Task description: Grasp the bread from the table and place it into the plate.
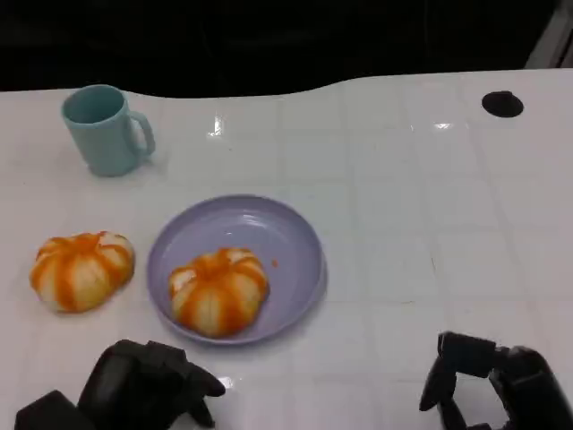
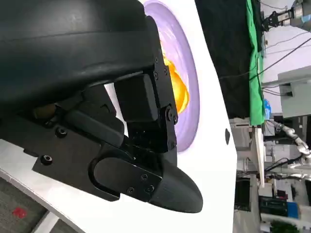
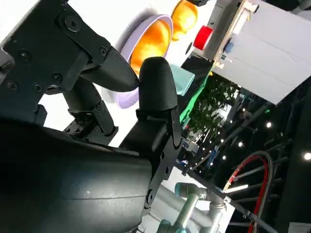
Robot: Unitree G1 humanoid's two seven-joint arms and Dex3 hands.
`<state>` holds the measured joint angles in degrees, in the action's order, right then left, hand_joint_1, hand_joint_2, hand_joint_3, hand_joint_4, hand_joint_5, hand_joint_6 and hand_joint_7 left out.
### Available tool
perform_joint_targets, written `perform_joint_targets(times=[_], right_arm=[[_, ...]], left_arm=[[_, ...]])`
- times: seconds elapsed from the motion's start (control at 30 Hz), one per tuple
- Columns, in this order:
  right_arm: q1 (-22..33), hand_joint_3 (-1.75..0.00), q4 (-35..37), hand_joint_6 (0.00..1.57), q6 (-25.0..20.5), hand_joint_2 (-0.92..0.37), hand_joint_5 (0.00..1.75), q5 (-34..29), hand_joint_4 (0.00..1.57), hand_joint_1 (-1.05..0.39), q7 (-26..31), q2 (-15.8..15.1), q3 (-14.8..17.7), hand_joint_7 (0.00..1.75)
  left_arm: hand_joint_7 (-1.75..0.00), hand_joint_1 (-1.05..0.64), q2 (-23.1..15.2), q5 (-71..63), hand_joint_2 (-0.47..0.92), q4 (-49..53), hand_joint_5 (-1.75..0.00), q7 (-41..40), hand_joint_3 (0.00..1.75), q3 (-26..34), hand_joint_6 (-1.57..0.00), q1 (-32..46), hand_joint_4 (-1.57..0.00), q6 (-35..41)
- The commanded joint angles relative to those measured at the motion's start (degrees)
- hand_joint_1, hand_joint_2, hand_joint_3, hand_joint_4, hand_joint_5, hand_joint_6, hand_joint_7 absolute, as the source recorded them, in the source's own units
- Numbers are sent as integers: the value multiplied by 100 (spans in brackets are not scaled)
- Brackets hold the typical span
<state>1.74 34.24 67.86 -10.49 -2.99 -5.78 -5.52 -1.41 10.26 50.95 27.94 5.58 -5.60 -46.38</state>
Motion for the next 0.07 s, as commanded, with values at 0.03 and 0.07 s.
perform_joint_targets(times=[0.03,0.07], right_arm=[[33,-163,-58,84,120,-22,175,29,91,-22,8,-85,18,152],[42,-164,-58,84,162,-22,175,-1,92,-22,32,-75,33,152]], left_arm=[[-27,-105,-84,-2,92,-81,-99,39,7,9,-155,103,-132,1],[-27,-105,-83,-7,92,-97,-99,31,7,6,-155,117,-132,-5]])
